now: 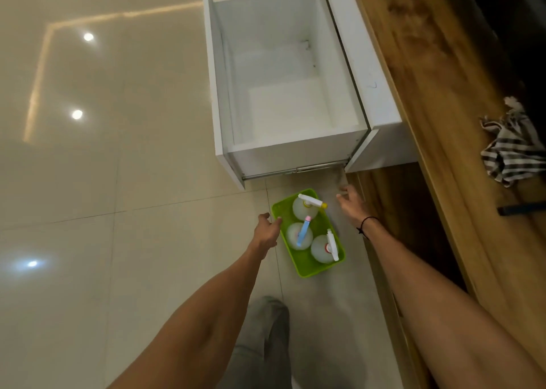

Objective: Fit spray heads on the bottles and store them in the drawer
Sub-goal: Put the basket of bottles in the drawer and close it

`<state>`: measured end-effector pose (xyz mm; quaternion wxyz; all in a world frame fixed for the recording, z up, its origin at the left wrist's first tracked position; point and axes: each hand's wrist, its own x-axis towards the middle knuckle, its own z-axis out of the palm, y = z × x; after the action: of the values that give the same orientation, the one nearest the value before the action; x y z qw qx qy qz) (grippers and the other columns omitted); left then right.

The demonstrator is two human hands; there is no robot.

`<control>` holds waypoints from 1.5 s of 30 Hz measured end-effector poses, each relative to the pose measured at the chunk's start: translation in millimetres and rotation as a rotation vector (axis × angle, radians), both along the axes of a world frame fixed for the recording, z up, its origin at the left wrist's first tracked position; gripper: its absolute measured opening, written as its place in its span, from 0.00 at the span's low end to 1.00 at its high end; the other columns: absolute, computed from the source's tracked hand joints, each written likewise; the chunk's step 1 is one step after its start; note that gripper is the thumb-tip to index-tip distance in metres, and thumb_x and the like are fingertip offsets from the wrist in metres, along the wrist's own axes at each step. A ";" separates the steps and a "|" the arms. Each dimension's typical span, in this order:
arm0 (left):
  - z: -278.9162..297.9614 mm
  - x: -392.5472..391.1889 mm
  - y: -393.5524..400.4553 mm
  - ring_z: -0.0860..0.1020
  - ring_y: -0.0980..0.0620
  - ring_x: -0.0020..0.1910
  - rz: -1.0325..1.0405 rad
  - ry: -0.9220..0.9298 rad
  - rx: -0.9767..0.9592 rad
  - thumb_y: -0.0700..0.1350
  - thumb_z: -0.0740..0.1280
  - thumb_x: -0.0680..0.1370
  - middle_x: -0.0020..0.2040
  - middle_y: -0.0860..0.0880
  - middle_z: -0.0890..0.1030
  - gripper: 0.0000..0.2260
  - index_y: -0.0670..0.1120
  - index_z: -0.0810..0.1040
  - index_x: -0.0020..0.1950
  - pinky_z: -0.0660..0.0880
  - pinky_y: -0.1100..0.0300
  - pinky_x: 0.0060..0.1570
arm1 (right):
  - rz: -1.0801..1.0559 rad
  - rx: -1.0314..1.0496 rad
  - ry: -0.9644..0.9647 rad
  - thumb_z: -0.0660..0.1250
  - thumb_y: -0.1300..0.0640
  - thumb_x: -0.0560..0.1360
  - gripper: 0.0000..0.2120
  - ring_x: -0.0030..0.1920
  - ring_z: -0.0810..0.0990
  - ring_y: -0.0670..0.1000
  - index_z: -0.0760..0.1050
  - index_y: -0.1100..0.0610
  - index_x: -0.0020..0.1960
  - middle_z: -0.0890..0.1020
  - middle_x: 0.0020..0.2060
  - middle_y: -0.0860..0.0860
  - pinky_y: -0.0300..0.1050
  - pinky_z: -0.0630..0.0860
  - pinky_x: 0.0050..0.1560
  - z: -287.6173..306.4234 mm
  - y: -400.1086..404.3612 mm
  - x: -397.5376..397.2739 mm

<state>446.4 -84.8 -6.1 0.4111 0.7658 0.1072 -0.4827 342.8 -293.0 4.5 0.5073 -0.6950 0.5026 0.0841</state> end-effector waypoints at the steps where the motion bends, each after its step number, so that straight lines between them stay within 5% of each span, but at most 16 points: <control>1: -6.5 -3.8 0.4 0.72 0.41 0.75 -0.005 0.008 0.018 0.51 0.63 0.87 0.79 0.39 0.69 0.28 0.45 0.58 0.85 0.78 0.40 0.69 | 0.007 0.017 0.020 0.59 0.62 0.86 0.20 0.69 0.75 0.61 0.67 0.62 0.77 0.74 0.72 0.62 0.50 0.72 0.65 -6.7 -0.4 -4.2; 3: -19.3 -12.1 3.2 0.71 0.40 0.77 -0.018 0.027 0.048 0.49 0.62 0.88 0.81 0.39 0.66 0.29 0.45 0.56 0.86 0.79 0.39 0.68 | 0.035 0.056 0.065 0.59 0.63 0.85 0.22 0.63 0.76 0.59 0.66 0.61 0.78 0.75 0.67 0.62 0.48 0.72 0.59 -17.2 2.7 -13.3; 7: -44.8 -27.3 6.3 0.71 0.39 0.77 -0.064 0.059 0.074 0.46 0.61 0.88 0.81 0.38 0.66 0.30 0.45 0.52 0.87 0.80 0.39 0.66 | 0.032 0.108 0.098 0.58 0.66 0.84 0.25 0.74 0.72 0.62 0.63 0.60 0.80 0.71 0.75 0.61 0.55 0.70 0.74 -40.8 14.1 -33.4; 11: -59.4 -39.9 0.0 0.75 0.38 0.72 -0.143 0.061 0.109 0.43 0.61 0.87 0.78 0.36 0.70 0.31 0.46 0.52 0.87 0.79 0.40 0.67 | 0.104 0.143 0.136 0.59 0.63 0.85 0.25 0.72 0.74 0.59 0.63 0.56 0.81 0.74 0.66 0.56 0.53 0.68 0.75 -61.3 21.3 -47.2; 16: -73.2 -49.7 -8.9 0.78 0.35 0.69 -0.172 0.068 0.098 0.45 0.69 0.84 0.73 0.37 0.75 0.33 0.47 0.55 0.84 0.80 0.37 0.66 | 0.162 0.125 0.166 0.58 0.64 0.86 0.25 0.79 0.68 0.61 0.63 0.55 0.82 0.66 0.80 0.58 0.55 0.68 0.77 -85.3 15.8 -47.6; 24: -82.8 -55.4 -7.1 0.82 0.28 0.63 -0.171 0.029 0.043 0.40 0.68 0.83 0.71 0.35 0.75 0.33 0.50 0.56 0.84 0.81 0.30 0.58 | 0.188 0.165 0.245 0.63 0.66 0.81 0.26 0.66 0.78 0.64 0.69 0.50 0.77 0.77 0.69 0.62 0.55 0.79 0.64 -105.9 26.6 -64.2; 33: -44.8 -52.2 1.2 0.85 0.31 0.52 -0.323 -0.027 0.019 0.40 0.65 0.84 0.65 0.29 0.79 0.31 0.50 0.55 0.84 0.84 0.34 0.56 | 0.131 0.157 0.226 0.55 0.65 0.83 0.21 0.62 0.81 0.66 0.71 0.52 0.73 0.80 0.64 0.64 0.62 0.81 0.60 -58.2 30.2 -76.9; 41: 37.8 -38.1 5.9 0.86 0.31 0.56 -0.439 -0.103 -0.020 0.41 0.66 0.84 0.64 0.34 0.81 0.30 0.51 0.58 0.83 0.85 0.35 0.54 | 0.117 0.147 0.154 0.56 0.64 0.83 0.16 0.57 0.83 0.69 0.69 0.53 0.69 0.82 0.57 0.66 0.74 0.83 0.49 25.0 41.7 -85.3; 45: 73.9 -30.4 19.2 0.85 0.39 0.47 -0.485 -0.114 -0.045 0.38 0.64 0.83 0.57 0.36 0.82 0.30 0.51 0.59 0.83 0.85 0.35 0.54 | 0.141 0.099 0.141 0.55 0.64 0.83 0.17 0.56 0.83 0.69 0.69 0.52 0.68 0.81 0.58 0.65 0.72 0.83 0.47 60.2 55.5 -88.3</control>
<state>415.9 -65.6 67.8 0.3055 0.7858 -0.1140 -0.5256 254.5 -237.5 64.7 0.4971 -0.6950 0.4822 0.1932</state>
